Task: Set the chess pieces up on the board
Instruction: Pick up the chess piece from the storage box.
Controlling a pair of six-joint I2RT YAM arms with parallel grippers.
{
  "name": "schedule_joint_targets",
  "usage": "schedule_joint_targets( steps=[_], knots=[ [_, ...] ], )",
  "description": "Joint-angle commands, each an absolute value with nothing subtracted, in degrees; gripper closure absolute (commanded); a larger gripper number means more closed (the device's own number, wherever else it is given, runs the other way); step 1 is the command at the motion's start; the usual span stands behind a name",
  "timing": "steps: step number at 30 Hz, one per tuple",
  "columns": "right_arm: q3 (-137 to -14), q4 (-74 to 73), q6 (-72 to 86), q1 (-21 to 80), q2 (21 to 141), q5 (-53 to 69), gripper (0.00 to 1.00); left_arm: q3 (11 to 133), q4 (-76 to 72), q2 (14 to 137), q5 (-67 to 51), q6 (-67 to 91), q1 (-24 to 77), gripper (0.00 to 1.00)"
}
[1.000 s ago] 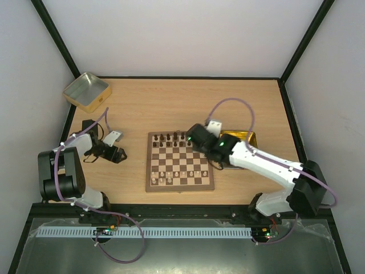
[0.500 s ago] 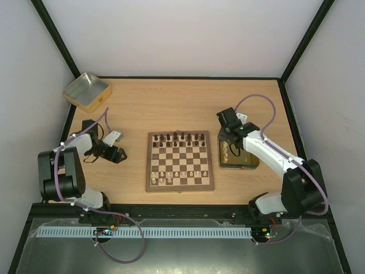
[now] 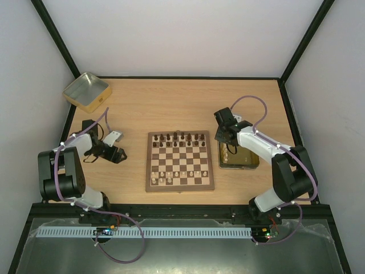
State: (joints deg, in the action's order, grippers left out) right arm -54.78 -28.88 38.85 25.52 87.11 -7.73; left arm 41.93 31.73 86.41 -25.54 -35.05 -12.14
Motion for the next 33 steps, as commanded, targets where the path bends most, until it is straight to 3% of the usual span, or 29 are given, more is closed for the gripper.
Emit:
schedule_joint_targets(
  steps=[1,26,33],
  knots=[
    [-54.0,-27.1,37.7,24.4,87.8,-8.0,0.76,40.6,36.1,88.9,-24.5,-35.6,-12.4,0.16],
    [-50.8,-23.9,37.5,23.6,90.1,-7.7,0.77,40.5,36.1,88.7,-24.9,-35.8,-12.4,0.16],
    [-51.4,-24.0,37.4,23.1,90.8,-8.3,0.87,40.3,36.0,88.2,-24.9,-35.8,-12.5,0.16]
  ],
)
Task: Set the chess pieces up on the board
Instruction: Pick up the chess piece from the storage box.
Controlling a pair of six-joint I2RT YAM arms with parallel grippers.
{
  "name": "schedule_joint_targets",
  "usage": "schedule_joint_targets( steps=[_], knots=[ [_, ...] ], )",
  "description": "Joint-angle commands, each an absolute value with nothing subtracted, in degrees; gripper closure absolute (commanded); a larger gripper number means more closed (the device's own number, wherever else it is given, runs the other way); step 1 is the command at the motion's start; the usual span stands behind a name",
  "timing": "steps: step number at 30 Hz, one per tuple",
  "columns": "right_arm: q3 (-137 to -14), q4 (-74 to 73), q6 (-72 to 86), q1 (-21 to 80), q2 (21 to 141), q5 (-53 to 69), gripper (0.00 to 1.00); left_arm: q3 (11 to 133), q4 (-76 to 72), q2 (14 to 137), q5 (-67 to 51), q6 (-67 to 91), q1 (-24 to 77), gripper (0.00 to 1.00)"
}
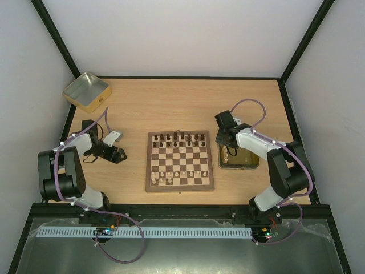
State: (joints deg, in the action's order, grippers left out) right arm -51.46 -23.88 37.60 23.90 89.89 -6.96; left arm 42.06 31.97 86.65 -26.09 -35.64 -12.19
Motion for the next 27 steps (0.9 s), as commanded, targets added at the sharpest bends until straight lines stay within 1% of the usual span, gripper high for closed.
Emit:
schedule_joint_targets(
  steps=[1,5,15,27],
  knots=[
    [-51.5,-24.1,37.4,23.1,90.8,-8.4,0.88,40.4,36.0,88.4,-24.9,-35.8,-12.5,0.17],
    [-51.8,-24.6,37.3,23.0,90.0,-9.3,0.9,40.5,36.1,88.7,-25.0,-35.9,-12.5,0.17],
    [-53.5,-27.8,37.0,23.0,86.9,-13.5,0.9,40.3,35.9,88.1,-24.8,-35.7,-12.5,0.16],
    [-54.9,-30.2,36.8,23.0,84.1,-15.5,0.9,40.2,35.7,87.6,-24.5,-35.5,-12.5,0.16]
  ],
)
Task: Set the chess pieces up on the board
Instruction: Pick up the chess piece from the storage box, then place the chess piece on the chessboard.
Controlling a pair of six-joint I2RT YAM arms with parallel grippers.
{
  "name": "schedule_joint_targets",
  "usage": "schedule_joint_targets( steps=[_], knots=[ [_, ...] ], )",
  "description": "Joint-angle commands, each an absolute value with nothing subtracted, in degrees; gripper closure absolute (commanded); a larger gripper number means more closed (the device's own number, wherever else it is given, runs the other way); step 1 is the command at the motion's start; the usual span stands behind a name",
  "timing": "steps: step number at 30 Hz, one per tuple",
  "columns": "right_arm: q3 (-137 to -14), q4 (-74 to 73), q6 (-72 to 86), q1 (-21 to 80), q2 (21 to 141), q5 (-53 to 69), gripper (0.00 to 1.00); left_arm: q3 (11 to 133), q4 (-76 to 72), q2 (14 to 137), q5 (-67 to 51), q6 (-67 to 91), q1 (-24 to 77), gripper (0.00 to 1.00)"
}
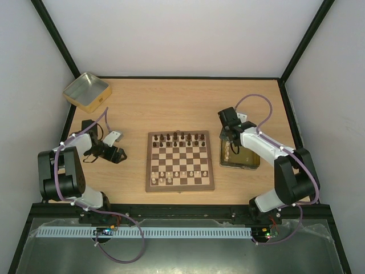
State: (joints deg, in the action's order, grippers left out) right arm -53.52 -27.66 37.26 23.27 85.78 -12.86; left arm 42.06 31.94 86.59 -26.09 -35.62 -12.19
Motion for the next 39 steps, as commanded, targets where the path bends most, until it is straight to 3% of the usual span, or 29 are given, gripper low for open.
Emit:
schedule_joint_targets(
  steps=[1,14,23,32,39],
  knots=[
    [-54.8,-30.4,36.9,23.0,83.8,-15.4,0.9,40.2,35.7,87.6,-24.4,-35.5,-12.5,0.17],
    [-59.4,-41.3,39.8,33.6,73.7,-17.8,0.91,40.2,35.6,88.0,-24.2,-35.3,-12.5,0.16],
    [-61.4,-46.5,49.7,53.5,72.4,-18.0,0.91,40.0,35.3,87.5,-23.8,-35.0,-12.4,0.17],
    [-62.7,-44.0,61.5,74.4,81.2,-17.8,0.91,39.9,35.2,87.2,-23.8,-35.0,-12.4,0.16],
    [-62.9,-39.1,63.7,79.3,86.9,-15.3,0.91,39.9,35.2,86.9,-23.8,-34.9,-12.5,0.16]
  ],
)
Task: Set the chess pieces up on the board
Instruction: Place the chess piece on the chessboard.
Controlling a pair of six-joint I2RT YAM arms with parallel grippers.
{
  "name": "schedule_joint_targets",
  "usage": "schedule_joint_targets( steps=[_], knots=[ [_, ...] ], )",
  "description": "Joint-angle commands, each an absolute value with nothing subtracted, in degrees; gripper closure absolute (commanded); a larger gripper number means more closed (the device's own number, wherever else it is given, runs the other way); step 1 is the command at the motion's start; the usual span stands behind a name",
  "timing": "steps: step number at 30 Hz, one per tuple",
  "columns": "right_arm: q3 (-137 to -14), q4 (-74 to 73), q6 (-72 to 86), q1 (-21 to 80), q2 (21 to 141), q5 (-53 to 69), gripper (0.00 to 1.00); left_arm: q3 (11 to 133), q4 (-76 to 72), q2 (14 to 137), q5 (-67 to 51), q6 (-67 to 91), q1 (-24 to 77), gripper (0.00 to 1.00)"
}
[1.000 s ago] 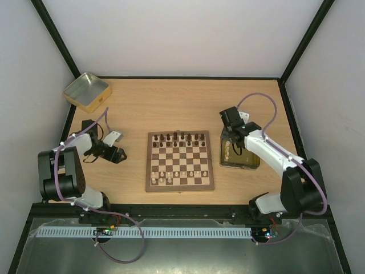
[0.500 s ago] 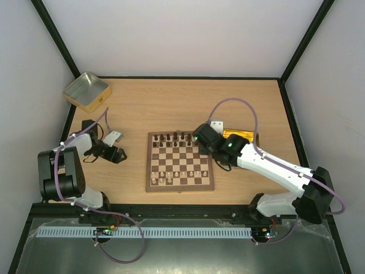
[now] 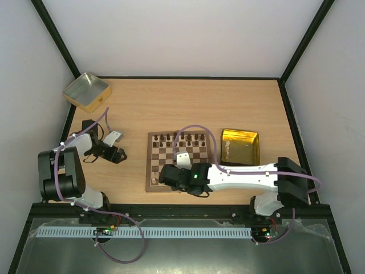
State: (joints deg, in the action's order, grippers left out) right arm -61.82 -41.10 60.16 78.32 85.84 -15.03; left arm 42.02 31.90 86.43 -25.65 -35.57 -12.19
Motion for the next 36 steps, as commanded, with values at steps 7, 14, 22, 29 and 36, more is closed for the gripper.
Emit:
schedule_joint_targets(
  steps=[7,14,22,29,36],
  knots=[
    [-62.6,-37.9,63.6,79.5,88.4,-14.4,0.91,39.9,35.3,87.0,-23.9,-35.1,-12.5,0.16],
    [-61.7,-37.4,63.5,79.5,90.3,-15.0,0.9,40.0,35.5,87.1,-24.0,-35.2,-12.5,0.16],
    [-61.5,-37.8,63.8,79.4,91.6,-16.8,0.9,40.0,35.5,87.0,-24.1,-35.2,-12.4,0.17],
    [-61.8,-38.6,63.9,79.4,92.5,-18.2,0.89,40.0,35.5,87.2,-24.2,-35.3,-12.5,0.17],
    [-62.1,-37.8,63.2,78.9,93.8,-17.4,0.89,40.0,35.6,87.3,-24.3,-35.3,-12.5,0.16]
  ],
)
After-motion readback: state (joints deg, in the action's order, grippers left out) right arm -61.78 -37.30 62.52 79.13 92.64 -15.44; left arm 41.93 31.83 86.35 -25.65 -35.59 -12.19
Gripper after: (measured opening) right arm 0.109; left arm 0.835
